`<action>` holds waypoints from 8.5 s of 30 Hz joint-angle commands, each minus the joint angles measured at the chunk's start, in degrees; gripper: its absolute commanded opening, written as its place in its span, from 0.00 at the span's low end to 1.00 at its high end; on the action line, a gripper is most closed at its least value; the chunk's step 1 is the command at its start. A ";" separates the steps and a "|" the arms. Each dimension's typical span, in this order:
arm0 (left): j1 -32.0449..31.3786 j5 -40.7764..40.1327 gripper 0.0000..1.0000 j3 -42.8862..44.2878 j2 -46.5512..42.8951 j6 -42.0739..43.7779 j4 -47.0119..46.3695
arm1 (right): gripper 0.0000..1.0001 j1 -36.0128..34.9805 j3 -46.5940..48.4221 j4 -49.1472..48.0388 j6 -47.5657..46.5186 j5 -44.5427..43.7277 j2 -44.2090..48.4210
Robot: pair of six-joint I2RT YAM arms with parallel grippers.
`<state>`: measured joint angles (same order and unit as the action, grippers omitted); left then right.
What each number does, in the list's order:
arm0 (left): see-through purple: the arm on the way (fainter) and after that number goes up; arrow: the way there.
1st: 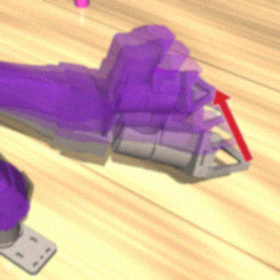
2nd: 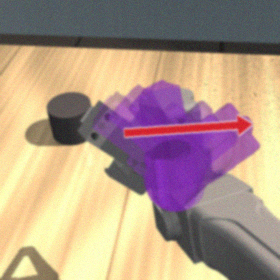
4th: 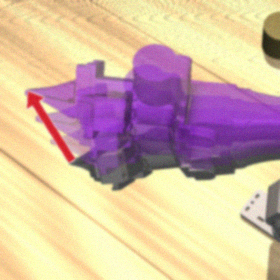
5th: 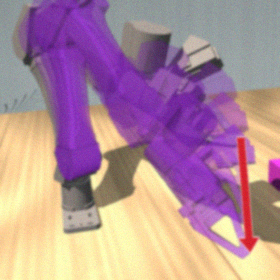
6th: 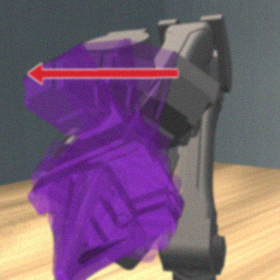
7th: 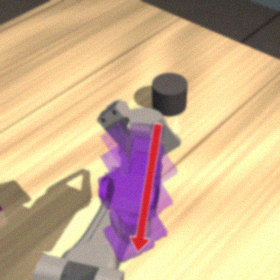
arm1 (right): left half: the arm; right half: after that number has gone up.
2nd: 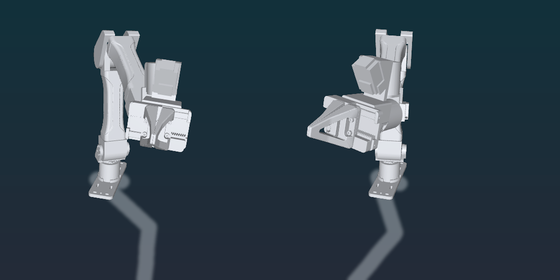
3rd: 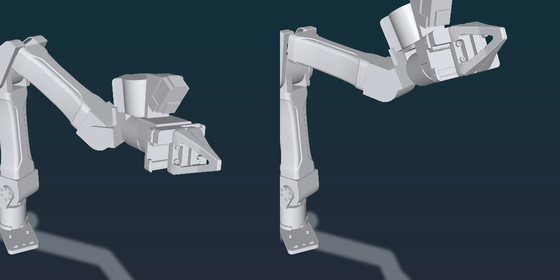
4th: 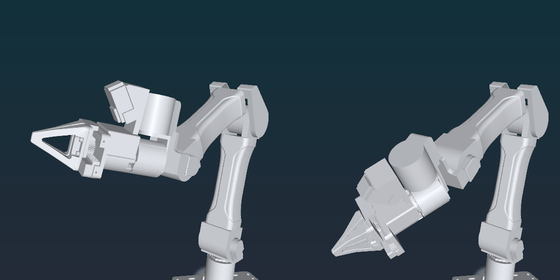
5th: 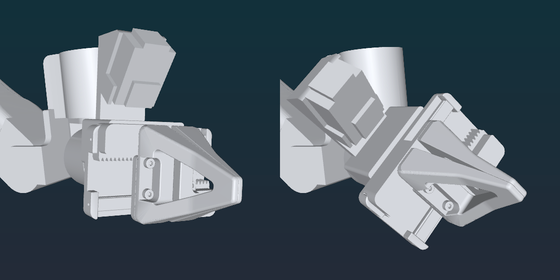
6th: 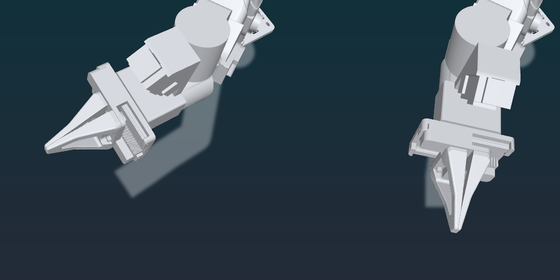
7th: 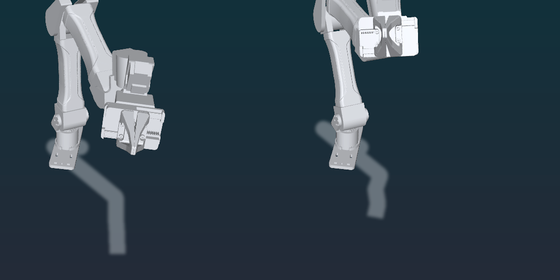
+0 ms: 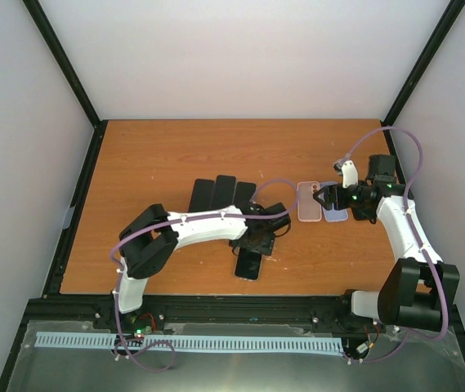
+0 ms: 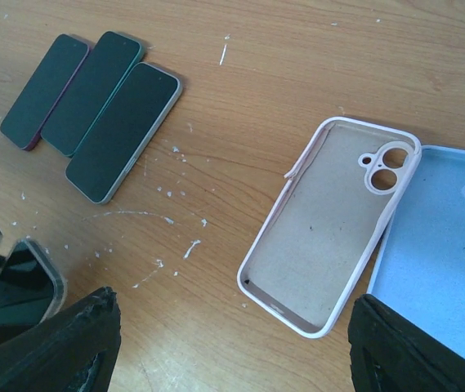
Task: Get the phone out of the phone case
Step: Pick up the phone at the center of the board, then adjust the phone, then remove the phone case from the phone.
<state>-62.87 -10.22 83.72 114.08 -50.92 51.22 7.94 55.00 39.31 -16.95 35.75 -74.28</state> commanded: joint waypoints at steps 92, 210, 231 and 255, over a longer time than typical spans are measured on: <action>21.92 54.58 0.77 -33.10 -22.54 10.02 -97.34 | 0.04 -12.08 5.46 24.72 -24.24 32.69 -2.00; 27.76 84.21 0.00 -28.65 -21.08 -6.68 -112.66 | 0.23 -30.62 13.46 35.94 -38.38 21.56 6.10; 27.45 85.69 0.00 -30.46 -19.10 -16.90 -122.81 | 0.07 -38.83 15.29 27.48 -37.63 13.89 9.69; 25.35 91.63 0.00 -26.11 -16.40 -21.43 -118.77 | 0.06 -43.50 17.08 19.71 -39.45 5.38 10.50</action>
<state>-35.86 82.17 56.14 96.23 -67.68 -71.72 -34.28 68.42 70.85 -51.66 41.47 -65.08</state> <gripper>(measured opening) 0.107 0.143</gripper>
